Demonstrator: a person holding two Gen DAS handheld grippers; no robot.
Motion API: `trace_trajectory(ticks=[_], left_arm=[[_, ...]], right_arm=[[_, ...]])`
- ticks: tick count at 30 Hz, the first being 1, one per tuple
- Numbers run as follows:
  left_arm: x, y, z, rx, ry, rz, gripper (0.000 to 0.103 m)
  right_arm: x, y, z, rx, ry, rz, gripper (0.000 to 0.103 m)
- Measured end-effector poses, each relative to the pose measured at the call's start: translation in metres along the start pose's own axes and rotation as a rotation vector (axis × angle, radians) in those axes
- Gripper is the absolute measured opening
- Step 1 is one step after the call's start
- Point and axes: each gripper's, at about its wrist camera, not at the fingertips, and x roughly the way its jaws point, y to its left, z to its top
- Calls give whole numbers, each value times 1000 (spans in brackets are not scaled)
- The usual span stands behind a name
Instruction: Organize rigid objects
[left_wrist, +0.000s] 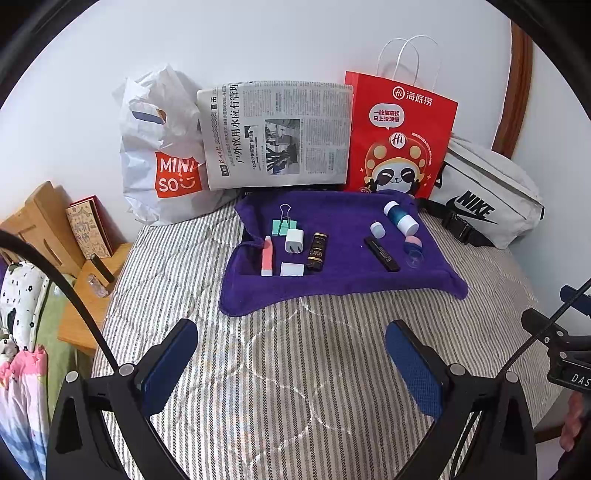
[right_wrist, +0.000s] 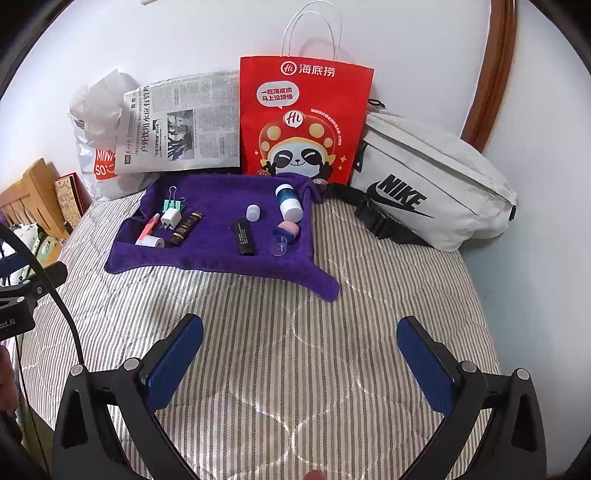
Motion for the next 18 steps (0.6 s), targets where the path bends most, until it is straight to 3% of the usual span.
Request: trace_trajectory(ticks=[18], left_arm=[[-1,0,0,4,1,-3,103]], right_arm=[[-1,0,0,-2,1,0,103]])
